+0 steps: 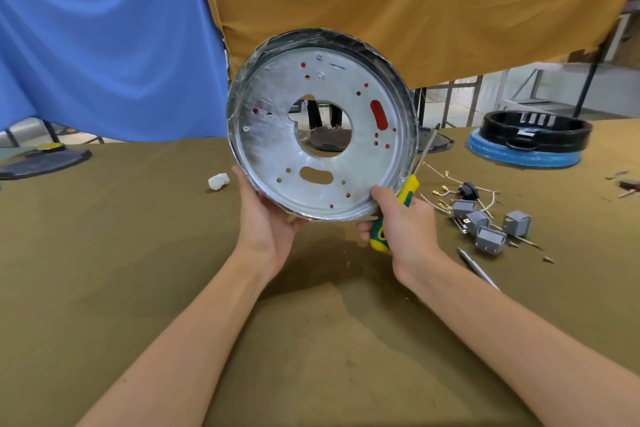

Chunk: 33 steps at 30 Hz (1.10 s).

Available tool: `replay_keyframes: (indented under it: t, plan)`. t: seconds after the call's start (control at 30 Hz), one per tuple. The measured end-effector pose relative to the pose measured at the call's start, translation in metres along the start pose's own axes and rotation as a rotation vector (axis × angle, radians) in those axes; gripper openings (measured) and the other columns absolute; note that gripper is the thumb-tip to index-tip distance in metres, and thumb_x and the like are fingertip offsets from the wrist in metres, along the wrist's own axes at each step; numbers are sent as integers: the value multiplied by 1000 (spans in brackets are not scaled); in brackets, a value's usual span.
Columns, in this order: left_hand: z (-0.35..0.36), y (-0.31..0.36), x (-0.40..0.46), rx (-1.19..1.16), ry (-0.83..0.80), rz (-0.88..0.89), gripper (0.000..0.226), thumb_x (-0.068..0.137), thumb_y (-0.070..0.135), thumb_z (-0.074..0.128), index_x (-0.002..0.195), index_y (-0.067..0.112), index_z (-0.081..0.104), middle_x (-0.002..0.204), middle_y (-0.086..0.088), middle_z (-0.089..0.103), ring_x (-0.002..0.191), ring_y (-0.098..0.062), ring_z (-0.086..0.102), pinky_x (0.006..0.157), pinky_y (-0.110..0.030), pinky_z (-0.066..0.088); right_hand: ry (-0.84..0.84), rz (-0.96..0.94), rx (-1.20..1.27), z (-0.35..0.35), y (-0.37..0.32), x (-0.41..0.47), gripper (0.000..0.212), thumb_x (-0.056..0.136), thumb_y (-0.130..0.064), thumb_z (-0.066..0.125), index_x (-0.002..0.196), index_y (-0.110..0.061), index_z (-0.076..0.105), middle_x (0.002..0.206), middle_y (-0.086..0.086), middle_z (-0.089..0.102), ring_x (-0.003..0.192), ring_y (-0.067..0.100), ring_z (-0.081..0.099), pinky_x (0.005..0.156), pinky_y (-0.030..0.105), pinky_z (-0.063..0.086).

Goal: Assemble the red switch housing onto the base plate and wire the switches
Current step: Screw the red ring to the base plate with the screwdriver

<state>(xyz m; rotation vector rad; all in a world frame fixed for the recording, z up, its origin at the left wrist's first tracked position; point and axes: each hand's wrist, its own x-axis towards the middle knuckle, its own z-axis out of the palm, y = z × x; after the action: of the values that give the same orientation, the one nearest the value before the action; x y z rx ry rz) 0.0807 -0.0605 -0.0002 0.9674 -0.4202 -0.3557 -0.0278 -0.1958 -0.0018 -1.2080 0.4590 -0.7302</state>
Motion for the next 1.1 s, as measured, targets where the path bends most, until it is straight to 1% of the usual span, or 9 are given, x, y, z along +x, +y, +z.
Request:
replay_keyframes:
  t: [0.1,0.33,0.47,0.53,0.63,0.77,0.87,0.97,1.1]
  plan:
    - [-2,-2,-3,-45,-30,-19,69,98,70,18,139,29,55,132,0,65,117,-20,64,81,-35,56,-28,-4,-1,-2,-1,-1,8,91,-14,64,97,-11,68,76,8,73,48,15,61,45,26,50]
    - [-1,-8,-4,-132,-89,-77,78,90,80,23,142,29,52,137,-1,62,126,-26,59,97,-48,53,31,-4,94,-4,-1,6,6,91,-10,65,95,-14,67,80,8,76,53,16,67,48,26,53]
    - [2,-6,-9,-139,-100,-96,92,75,86,40,143,24,51,134,-5,64,123,-30,61,99,-52,51,90,-2,120,-6,2,14,8,90,-8,64,97,-9,68,83,10,76,51,17,65,47,26,51]
    - [6,-8,-12,-60,-86,-96,82,77,73,53,142,24,50,130,-3,66,120,-26,63,96,-47,54,119,10,127,-8,3,16,10,89,-6,64,98,-6,68,78,10,74,47,19,60,46,27,50]
    - [12,-19,-15,122,-63,-107,62,86,31,67,142,25,43,134,-1,64,116,-23,66,94,-39,53,111,15,115,-8,5,17,6,87,-7,66,93,-9,68,75,8,74,47,20,61,46,27,50]
    - [7,-24,-9,83,97,-102,53,95,-5,52,143,16,41,132,-13,63,115,-34,64,86,-39,56,-53,36,47,-5,9,11,20,87,-18,76,101,-6,68,78,9,75,51,19,64,50,26,52]
    - [5,-23,-8,72,147,-81,55,95,-8,47,144,14,40,131,-14,63,116,-33,63,79,-40,58,-144,78,-10,-6,2,5,24,90,-29,73,99,-8,67,74,4,74,49,17,62,50,26,52]
    - [6,-22,-11,58,190,-83,54,95,-7,48,144,13,39,134,-14,60,117,-31,62,74,-37,58,-113,143,-112,-22,-14,5,28,93,-32,69,87,-6,60,71,3,64,47,18,55,54,29,51]
    - [9,-22,-15,59,237,-74,55,94,-7,49,144,11,37,136,-14,57,117,-29,61,74,-35,59,-33,37,-607,-68,-43,8,20,91,-18,67,82,-10,51,73,13,51,54,23,51,55,33,48]
